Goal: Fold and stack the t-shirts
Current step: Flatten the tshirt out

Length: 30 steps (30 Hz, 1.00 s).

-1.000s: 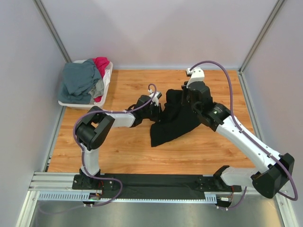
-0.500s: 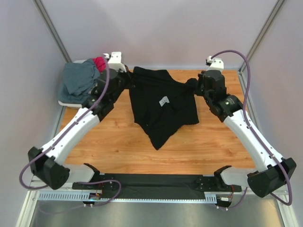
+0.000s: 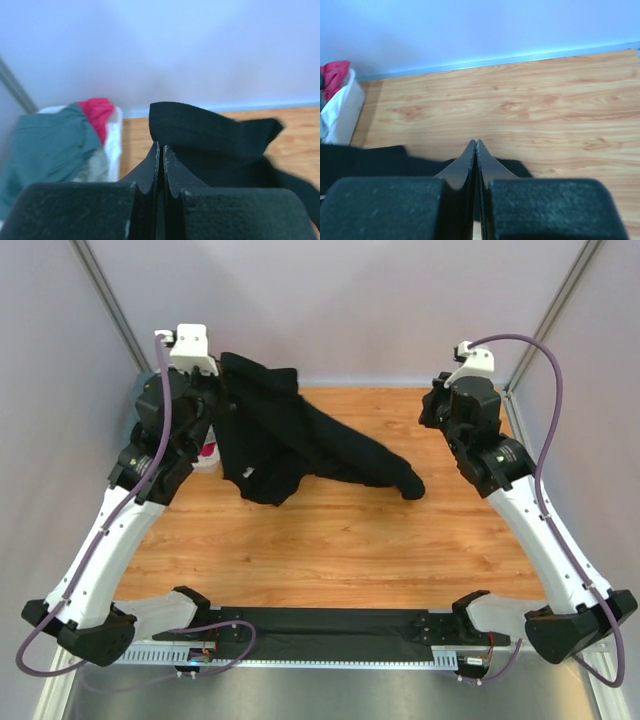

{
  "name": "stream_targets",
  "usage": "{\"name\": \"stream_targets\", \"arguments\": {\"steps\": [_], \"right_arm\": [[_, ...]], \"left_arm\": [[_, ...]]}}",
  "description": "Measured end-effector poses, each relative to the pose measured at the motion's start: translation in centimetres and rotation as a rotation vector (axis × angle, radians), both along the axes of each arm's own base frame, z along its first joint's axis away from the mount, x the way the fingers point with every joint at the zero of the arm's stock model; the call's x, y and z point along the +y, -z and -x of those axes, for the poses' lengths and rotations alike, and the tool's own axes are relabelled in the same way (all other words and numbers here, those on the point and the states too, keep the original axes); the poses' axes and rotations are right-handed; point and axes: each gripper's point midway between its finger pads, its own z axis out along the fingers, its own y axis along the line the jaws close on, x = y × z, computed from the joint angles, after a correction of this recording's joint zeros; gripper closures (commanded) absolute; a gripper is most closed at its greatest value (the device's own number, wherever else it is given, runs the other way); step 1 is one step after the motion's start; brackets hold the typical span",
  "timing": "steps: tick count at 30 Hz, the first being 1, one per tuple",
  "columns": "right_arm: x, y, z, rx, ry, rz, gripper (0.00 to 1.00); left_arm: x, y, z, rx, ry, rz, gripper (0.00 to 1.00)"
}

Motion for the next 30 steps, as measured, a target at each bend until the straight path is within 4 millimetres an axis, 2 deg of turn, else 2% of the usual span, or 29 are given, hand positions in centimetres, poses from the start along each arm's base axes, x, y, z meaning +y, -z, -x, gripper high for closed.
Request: {"name": "stream_targets", "arguments": {"steps": [3, 6, 9, 11, 13, 14, 16, 17, 20, 24, 28, 30], "right_arm": [[-1.7, -0.5, 0.5, -0.01, 0.048, 0.016, 1.0], [-2.4, -1.3, 1.3, -0.028, 0.056, 0.018, 1.0], [-1.9, -1.7, 1.8, -0.038, 0.015, 0.012, 0.99], [-0.9, -1.0, 2.0, -0.031, -0.041, 0.01, 0.89], [0.8, 0.7, 2.4, -0.008, -0.141, 0.004, 0.77], [2.0, 2.0, 2.6, 0.012, -0.202, 0.0, 0.63], [4.5, 5.0, 3.3, 0.068, -0.319, -0.003, 0.47], [5.6, 6.4, 3.6, 0.094, -0.361, 0.0, 0.43], [9.9, 10.6, 5.1, 0.171, -0.514, 0.045, 0.34], [16.3, 14.3, 6.9, 0.203, -0.681, 0.121, 0.25], [21.1, 18.0, 7.7, 0.222, -0.747, 0.207, 0.12], [23.2, 19.9, 7.7, 0.219, -0.768, 0.271, 0.11]], "left_arm": [[2.4, -1.2, 0.7, -0.021, -0.07, -0.022, 1.0], [3.4, -2.2, 1.9, -0.037, -0.087, -0.027, 1.0], [3.7, -2.6, 2.7, -0.042, -0.079, -0.025, 1.0], [3.7, -2.3, 3.1, -0.029, -0.069, -0.032, 1.0], [3.6, -1.9, 3.3, -0.012, -0.058, -0.038, 1.0], [3.5, -1.7, 3.4, -0.003, -0.051, -0.041, 1.0], [3.3, -0.9, 3.5, 0.025, -0.039, -0.046, 1.0], [3.3, -0.4, 3.5, 0.047, -0.039, -0.048, 1.0], [3.5, 0.8, 3.3, 0.091, -0.064, -0.048, 1.0], [4.7, 2.7, 3.2, 0.165, -0.148, -0.046, 1.0], [6.6, 4.3, 3.6, 0.223, -0.271, -0.04, 1.0], [7.6, 4.7, 3.9, 0.237, -0.334, -0.031, 1.0]]}}
